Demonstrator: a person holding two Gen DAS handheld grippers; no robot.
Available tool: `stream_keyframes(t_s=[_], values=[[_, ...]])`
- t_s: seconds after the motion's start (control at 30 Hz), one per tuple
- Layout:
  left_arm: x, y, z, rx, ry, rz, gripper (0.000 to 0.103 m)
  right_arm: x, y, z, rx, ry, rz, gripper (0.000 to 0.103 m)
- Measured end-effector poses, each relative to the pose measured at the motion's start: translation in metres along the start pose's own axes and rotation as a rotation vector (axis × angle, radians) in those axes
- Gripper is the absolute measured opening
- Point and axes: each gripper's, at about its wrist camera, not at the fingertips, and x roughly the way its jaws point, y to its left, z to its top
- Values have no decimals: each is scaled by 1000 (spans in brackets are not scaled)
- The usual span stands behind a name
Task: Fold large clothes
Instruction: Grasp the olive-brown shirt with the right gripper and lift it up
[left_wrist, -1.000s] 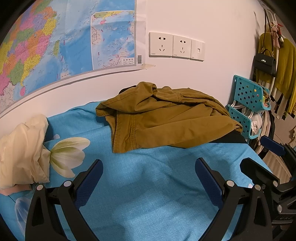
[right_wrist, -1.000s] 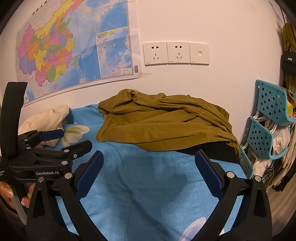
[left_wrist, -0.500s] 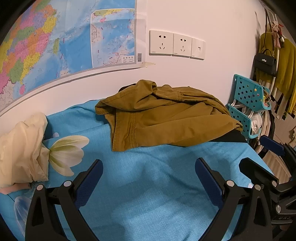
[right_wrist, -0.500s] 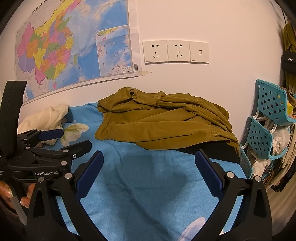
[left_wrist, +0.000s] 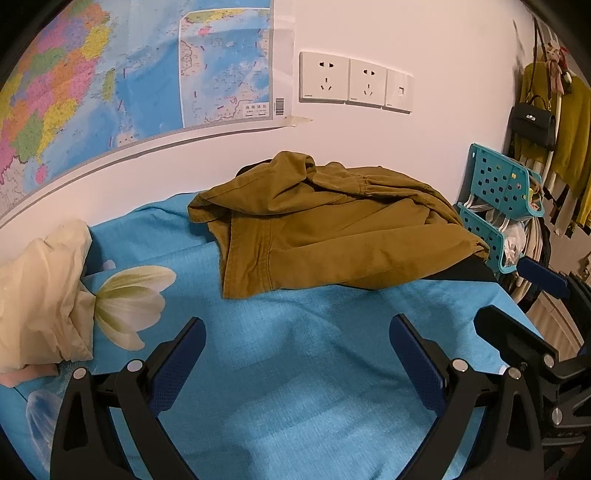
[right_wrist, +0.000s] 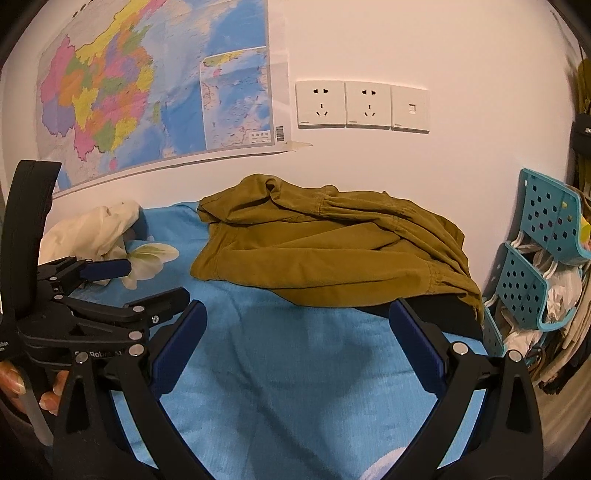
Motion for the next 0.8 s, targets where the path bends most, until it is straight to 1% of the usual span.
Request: stream_keyframes(t_s=[0.17,0.23,0.33,0.5,0.63,0.8], values=[[6,2,1,-4,14,4,96,12,1,10,-36,6,14,97],[11,5,3,-15,21,16,96,20,1,19,-65,6,33,97],[19,12,6,-35,36,19,96,32,2,34,-114,2,40,97],[30,22,12,-51,46,39,96,56,-1,60,-149,16,82,97],[45,30,18,-66,65,59,96,80,6,77,-231,24,100,97],[70,45,22,-86,110,96,96,130,18,97,-328,96,144,97]])
